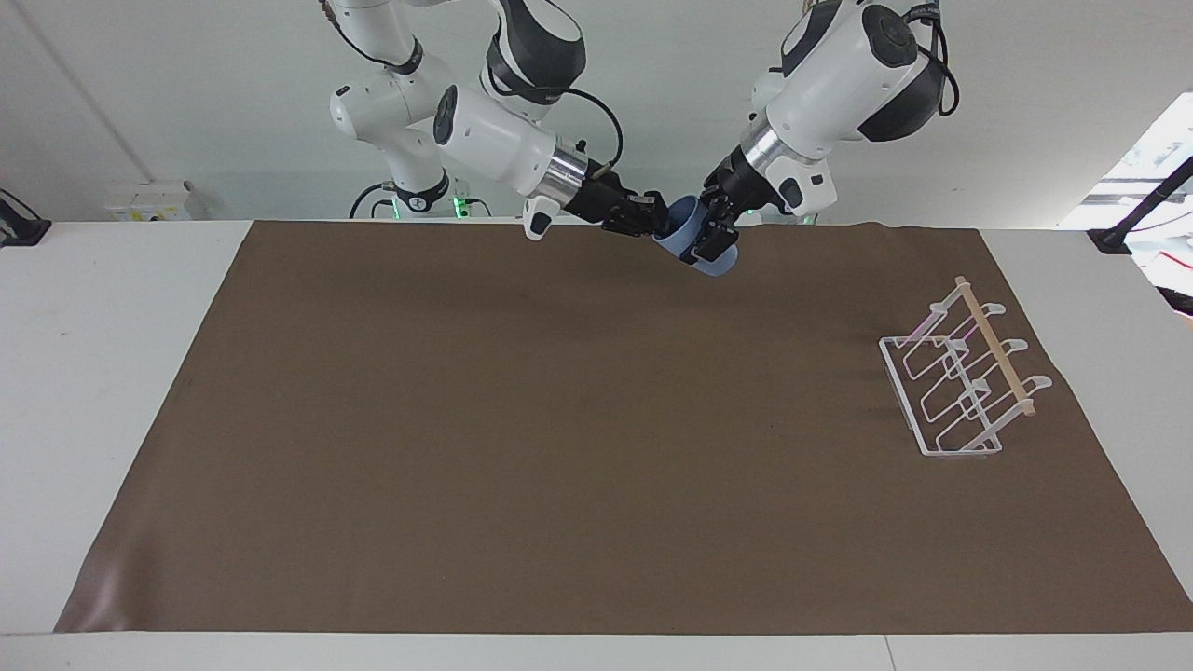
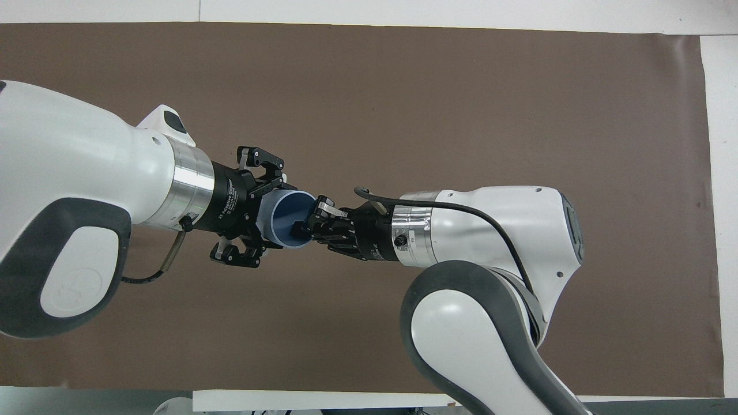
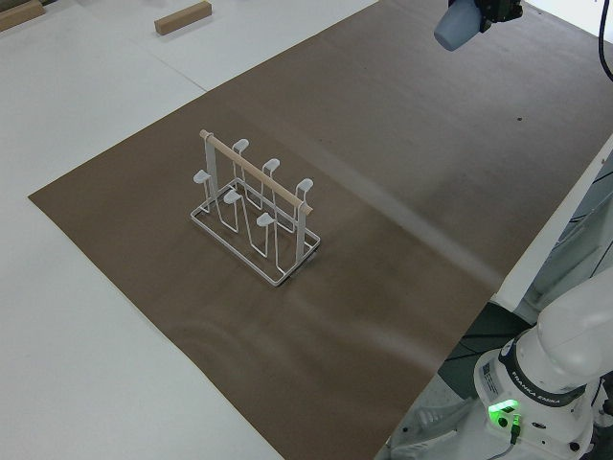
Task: Hang cup on cup holder
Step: 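Grasp the cup's base with the left gripper, then release the cup with the right gripper while the left gripper withdraws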
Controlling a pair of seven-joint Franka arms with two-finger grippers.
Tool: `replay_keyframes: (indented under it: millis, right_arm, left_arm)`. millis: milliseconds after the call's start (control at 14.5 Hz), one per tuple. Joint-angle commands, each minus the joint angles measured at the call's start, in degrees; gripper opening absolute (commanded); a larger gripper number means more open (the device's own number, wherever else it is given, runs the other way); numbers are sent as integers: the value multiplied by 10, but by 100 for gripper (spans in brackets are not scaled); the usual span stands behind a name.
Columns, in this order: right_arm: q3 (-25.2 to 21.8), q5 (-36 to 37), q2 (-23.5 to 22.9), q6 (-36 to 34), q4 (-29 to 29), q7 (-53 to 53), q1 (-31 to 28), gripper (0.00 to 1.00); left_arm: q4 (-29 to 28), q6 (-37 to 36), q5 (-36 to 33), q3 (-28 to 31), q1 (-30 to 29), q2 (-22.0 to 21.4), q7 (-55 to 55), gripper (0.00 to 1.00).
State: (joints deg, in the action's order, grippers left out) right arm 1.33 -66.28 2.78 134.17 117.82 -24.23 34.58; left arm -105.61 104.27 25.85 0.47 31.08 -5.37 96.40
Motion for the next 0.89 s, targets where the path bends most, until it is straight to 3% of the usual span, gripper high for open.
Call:
replay_keyframes:
  millis: [0,69,138,206,481,825]
  right_arm:
    - [2,-10,-1,0,-8,-12,1,4]
    - [2,-10,-1,0,-11,-12,0,17]
    - [2,-10,-1,0,-11,-9,0,48]
    - [1,-9,-1,0,-11,-9,0,99]
    - [-3,-1,6,25,-12,-3,-21,99]
    - [-3,76,6,23,-8,43,-120,99]
  left_arm:
    - [-11,5,10,3,0,-10,-27,0]
    - [-4,-4,5,5,0,-6,-26,0]
    - [2,-12,0,7,-3,-3,-28,0]
    - [6,-17,-24,7,-6,-2,-27,0]
    - [21,-47,-164,8,-24,6,-29,0]
    - [13,-46,-396,8,-73,25,-120,0]
